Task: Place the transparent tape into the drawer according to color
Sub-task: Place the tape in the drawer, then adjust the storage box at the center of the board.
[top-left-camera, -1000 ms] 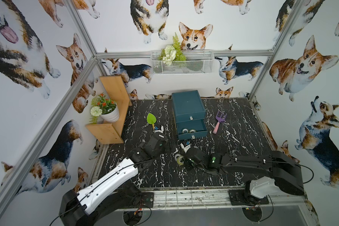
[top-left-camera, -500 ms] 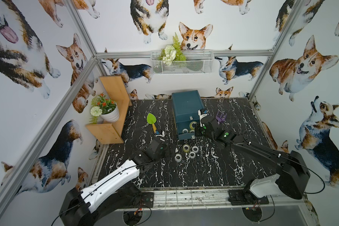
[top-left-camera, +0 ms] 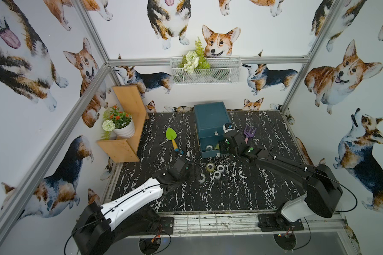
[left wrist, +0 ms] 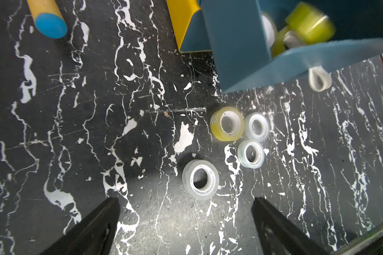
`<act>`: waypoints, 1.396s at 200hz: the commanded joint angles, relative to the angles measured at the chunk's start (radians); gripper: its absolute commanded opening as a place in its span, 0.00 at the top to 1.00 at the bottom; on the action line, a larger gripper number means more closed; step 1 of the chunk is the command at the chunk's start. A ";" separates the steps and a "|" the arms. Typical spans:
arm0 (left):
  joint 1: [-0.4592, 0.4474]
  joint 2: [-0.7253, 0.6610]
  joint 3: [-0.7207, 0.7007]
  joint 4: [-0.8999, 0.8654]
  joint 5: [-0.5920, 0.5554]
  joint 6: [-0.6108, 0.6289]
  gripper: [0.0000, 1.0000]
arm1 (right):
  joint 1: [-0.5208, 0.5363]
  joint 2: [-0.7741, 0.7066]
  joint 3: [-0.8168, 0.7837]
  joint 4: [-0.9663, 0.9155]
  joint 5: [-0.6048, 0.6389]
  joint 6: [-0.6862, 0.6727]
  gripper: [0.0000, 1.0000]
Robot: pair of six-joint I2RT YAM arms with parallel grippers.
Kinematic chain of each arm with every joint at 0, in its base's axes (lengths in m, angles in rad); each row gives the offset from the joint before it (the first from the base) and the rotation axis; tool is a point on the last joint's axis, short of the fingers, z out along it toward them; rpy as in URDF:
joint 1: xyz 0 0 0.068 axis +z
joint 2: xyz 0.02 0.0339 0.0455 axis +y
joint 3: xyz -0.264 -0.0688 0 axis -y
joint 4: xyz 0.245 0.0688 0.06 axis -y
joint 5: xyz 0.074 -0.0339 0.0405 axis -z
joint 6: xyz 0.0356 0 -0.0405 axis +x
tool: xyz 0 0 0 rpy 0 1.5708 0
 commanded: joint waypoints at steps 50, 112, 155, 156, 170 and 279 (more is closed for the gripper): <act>-0.036 0.149 -0.001 0.089 0.023 -0.004 0.21 | 0.049 -0.233 -0.171 0.074 -0.031 0.039 0.46; -0.080 0.303 0.072 0.191 0.004 0.048 0.17 | 0.093 -0.447 -0.395 0.088 -0.020 0.110 0.46; -0.111 0.442 0.203 0.200 -0.120 0.101 0.16 | 0.094 -0.532 -0.435 0.051 0.002 0.129 0.46; -0.111 0.445 0.204 0.200 -0.121 0.101 0.16 | 0.094 -0.534 -0.436 0.050 0.002 0.129 0.46; -0.112 0.485 0.209 0.207 -0.138 0.104 0.18 | 0.094 -0.560 -0.442 0.041 0.007 0.129 0.46; -0.122 0.537 0.163 0.224 -0.223 0.055 0.25 | 0.094 -0.621 -0.445 0.014 0.019 0.124 0.46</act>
